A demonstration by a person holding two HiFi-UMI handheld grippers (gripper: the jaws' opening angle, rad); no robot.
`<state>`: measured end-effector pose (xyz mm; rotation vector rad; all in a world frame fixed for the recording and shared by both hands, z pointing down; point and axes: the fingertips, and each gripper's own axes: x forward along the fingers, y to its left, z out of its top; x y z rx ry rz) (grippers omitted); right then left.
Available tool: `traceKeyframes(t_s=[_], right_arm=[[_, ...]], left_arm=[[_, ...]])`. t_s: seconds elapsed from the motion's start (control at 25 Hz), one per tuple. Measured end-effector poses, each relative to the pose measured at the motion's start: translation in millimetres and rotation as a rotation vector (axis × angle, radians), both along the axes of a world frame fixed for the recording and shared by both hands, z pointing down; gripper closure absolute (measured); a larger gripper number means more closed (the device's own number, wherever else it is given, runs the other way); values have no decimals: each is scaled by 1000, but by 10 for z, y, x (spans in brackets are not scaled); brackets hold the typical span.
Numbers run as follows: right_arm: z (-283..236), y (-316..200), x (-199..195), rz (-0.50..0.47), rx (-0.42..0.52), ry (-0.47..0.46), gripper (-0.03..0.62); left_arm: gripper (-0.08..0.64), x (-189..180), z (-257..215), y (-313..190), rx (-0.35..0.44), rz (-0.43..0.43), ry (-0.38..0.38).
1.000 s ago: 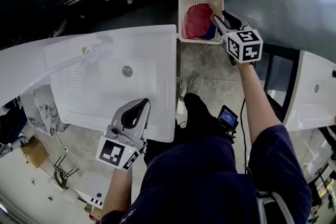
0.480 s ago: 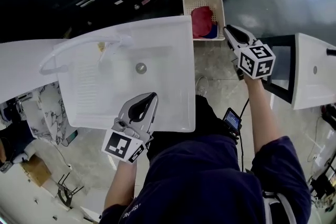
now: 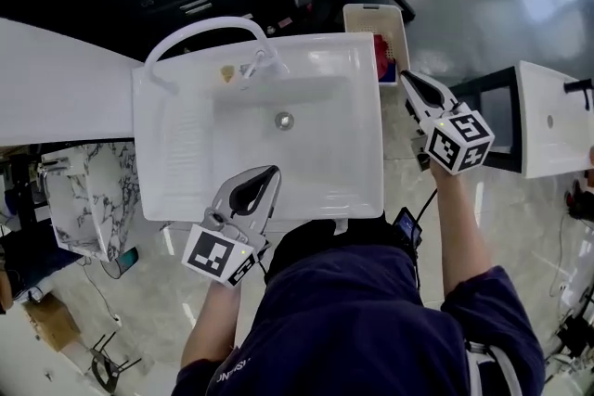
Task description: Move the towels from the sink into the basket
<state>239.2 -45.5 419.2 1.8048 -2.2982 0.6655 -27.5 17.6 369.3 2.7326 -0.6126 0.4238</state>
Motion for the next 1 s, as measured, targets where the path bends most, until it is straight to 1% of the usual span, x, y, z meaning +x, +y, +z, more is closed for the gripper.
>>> traceKeyframes(t_s=[0.24,0.36,0.48,0.6,0.76,0.88,1.0], right_arm=[[-525,186,-732,-44,83,-4,574],[-848,287,-1014,-75,142,2,574],[-1143,448,-1216,-94,187,-10,575],[-1428,581,-1289,-110,234,-15,577],[-1603,774,-1206,-116,277,-42,580],[-1586,882,-1112,-134,276,-54,580],[-1478,1017,-1027,-165,246,-63,581]], left_arm=[[557,-439,-214,118,51,-1,55],[557,-539,-300,152,70,2,84],[557,-593,-389,251,68,8,95],[557,-535,-488,325,82,19,96],[557,-401,-577,407,114,16,86],[557,-273,-636,448,129,-1,87],[557,-99,-707,530,145,-23,85]])
